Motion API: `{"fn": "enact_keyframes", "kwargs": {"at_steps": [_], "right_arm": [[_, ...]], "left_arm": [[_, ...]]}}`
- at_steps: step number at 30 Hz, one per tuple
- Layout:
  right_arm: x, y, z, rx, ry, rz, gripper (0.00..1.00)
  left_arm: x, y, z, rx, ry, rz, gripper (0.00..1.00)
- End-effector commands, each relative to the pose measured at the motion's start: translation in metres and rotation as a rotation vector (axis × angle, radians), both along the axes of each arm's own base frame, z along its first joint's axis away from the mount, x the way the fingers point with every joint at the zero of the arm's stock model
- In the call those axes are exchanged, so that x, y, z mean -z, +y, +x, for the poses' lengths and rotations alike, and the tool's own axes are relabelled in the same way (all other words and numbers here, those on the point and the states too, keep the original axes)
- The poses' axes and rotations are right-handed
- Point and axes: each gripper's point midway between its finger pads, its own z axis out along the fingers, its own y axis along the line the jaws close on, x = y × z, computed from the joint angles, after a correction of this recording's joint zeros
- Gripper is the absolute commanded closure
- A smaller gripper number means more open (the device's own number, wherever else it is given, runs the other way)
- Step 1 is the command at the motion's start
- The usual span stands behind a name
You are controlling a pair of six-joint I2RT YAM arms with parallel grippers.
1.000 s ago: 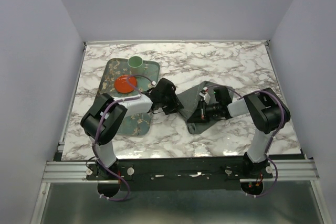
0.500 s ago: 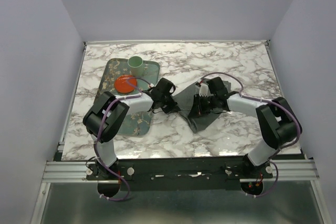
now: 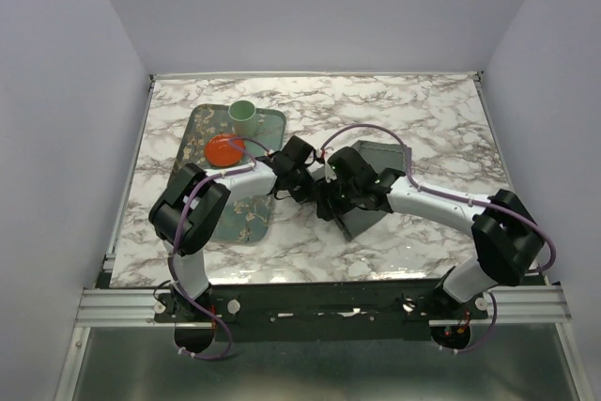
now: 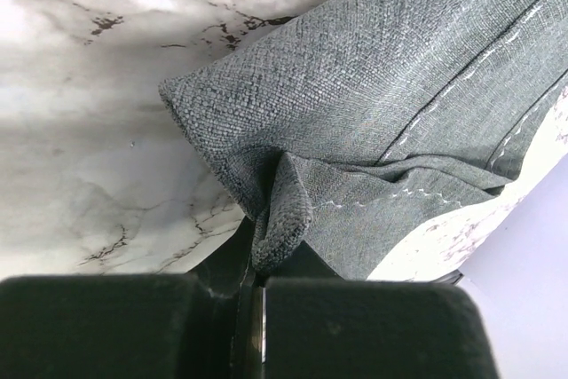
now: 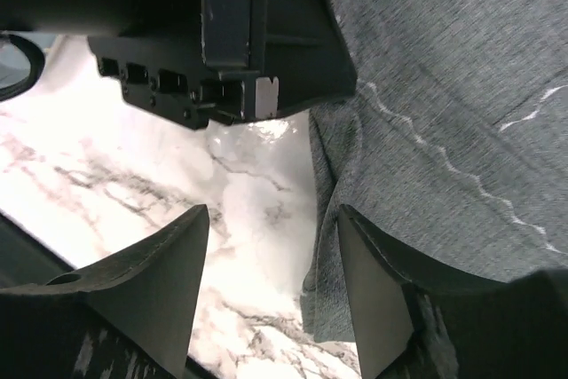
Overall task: Fold the napkin, place the utensils inside, and roll it up
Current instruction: Roll the napkin with the utensil
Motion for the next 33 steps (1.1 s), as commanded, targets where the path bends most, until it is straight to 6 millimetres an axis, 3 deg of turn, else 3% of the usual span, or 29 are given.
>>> {"fn": "enact_keyframes", "kwargs": {"at_steps": [1, 12, 21, 27, 31, 33], "right_arm": [[0.006, -0.009, 0.021, 0.049, -0.153, -0.151, 0.3], [0.023, 0.0, 0.023, 0.002, -0.255, -0.247, 0.3], [0.052, -0.002, 0.024, 0.031, -0.275, -0.328, 0.36], [0.065, -0.013, 0.026, 0.06, -0.281, -0.384, 0.49], [0.077, -0.01, 0.018, 0.05, -0.23, -0.367, 0.79], [0.083, -0.007, 0.013, 0.048, -0.181, -0.332, 0.87]], "left_arm": [[-0.009, -0.004, -0.007, 0.008, 0.033, -0.015, 1.0], [-0.004, -0.005, -0.01, 0.008, 0.059, -0.026, 1.0], [-0.006, -0.001, -0.006, -0.006, 0.072, -0.035, 1.0], [-0.006, 0.001, -0.006, -0.006, 0.078, -0.042, 1.0], [-0.005, 0.003, -0.005, 0.011, 0.065, -0.045, 1.0], [-0.004, 0.002, -0.007, 0.027, 0.062, -0.058, 1.0]]}}
